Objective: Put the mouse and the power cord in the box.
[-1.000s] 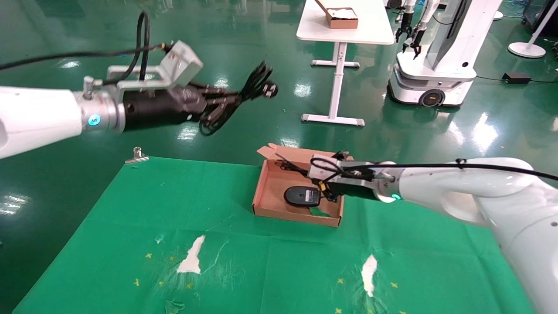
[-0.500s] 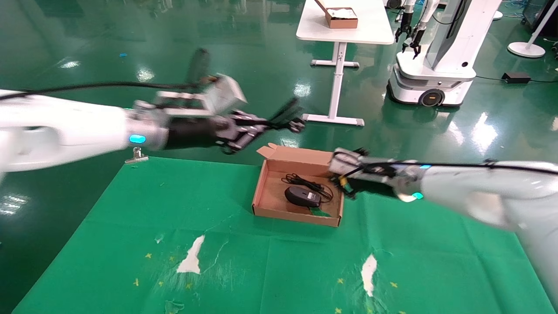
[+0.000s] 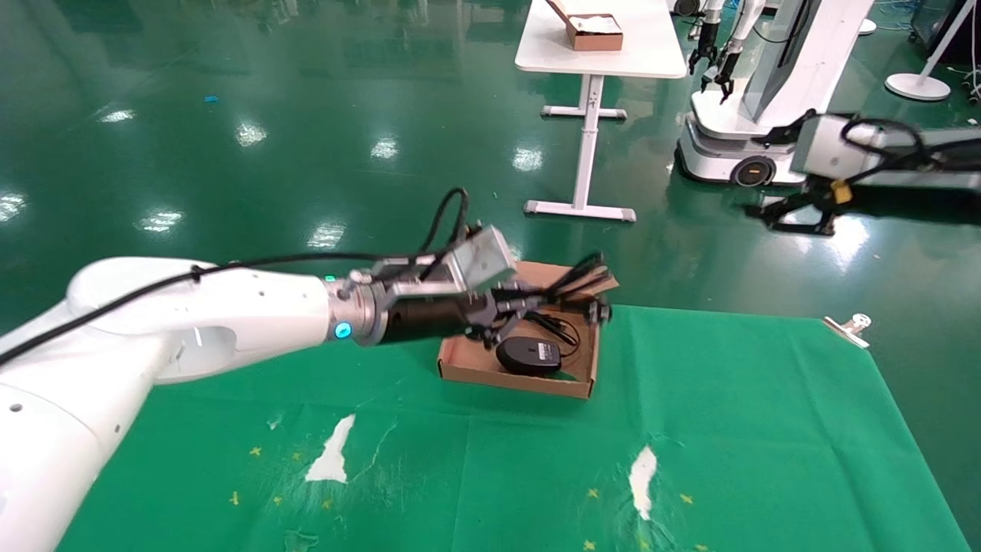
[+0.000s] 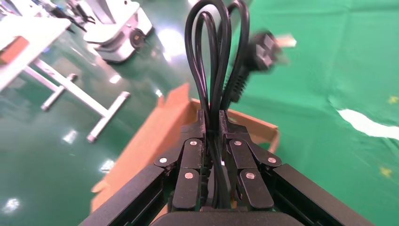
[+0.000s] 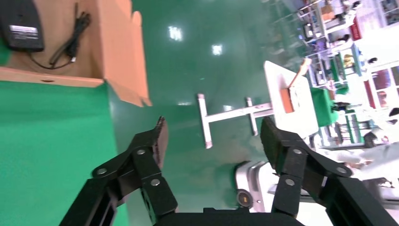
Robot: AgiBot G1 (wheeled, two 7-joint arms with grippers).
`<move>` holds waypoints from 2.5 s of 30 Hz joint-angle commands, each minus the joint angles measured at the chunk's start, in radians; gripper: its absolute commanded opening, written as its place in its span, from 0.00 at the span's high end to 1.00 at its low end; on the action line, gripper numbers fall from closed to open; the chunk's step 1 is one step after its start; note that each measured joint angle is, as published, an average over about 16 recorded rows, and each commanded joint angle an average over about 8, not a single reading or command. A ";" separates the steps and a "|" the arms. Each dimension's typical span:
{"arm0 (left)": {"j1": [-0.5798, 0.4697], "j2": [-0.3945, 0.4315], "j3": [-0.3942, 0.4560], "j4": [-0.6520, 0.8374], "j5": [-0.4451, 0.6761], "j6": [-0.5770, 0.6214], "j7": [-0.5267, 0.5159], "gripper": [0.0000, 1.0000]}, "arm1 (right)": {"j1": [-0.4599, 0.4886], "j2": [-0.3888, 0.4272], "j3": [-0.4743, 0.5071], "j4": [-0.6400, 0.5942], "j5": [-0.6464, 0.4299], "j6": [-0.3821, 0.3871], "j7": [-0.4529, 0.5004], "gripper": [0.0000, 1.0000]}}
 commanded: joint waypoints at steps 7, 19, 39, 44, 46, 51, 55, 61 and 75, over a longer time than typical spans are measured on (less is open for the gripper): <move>0.002 -0.003 0.003 -0.003 -0.005 0.010 -0.005 0.00 | 0.002 0.003 -0.001 0.002 -0.002 -0.009 -0.001 0.00; 0.042 -0.059 -0.031 -0.068 -0.049 0.048 -0.047 0.00 | -0.098 0.035 0.032 0.126 0.076 -0.043 0.100 0.00; 0.251 -0.313 -0.157 -0.401 -0.261 0.226 -0.200 0.00 | -0.392 0.160 0.135 0.521 0.319 -0.188 0.413 0.00; 0.303 -0.377 -0.188 -0.485 -0.314 0.271 -0.239 0.00 | -0.466 0.192 0.161 0.620 0.379 -0.224 0.492 0.00; 0.324 -0.403 -0.201 -0.518 -0.335 0.289 -0.254 0.00 | -0.495 0.204 0.171 0.659 0.404 -0.238 0.523 0.00; 0.376 -0.466 -0.232 -0.601 -0.388 0.333 -0.292 0.00 | -0.569 0.236 0.196 0.758 0.464 -0.274 0.601 0.00; 0.418 -0.516 -0.257 -0.667 -0.430 0.369 -0.322 0.00 | -0.627 0.260 0.217 0.835 0.512 -0.303 0.662 0.00; 0.481 -0.593 -0.295 -0.767 -0.494 0.422 -0.368 0.00 | -0.715 0.298 0.248 0.954 0.585 -0.347 0.756 0.00; 0.619 -0.761 -0.378 -0.988 -0.634 0.541 -0.469 0.00 | -0.889 0.373 0.308 1.189 0.729 -0.433 0.939 0.00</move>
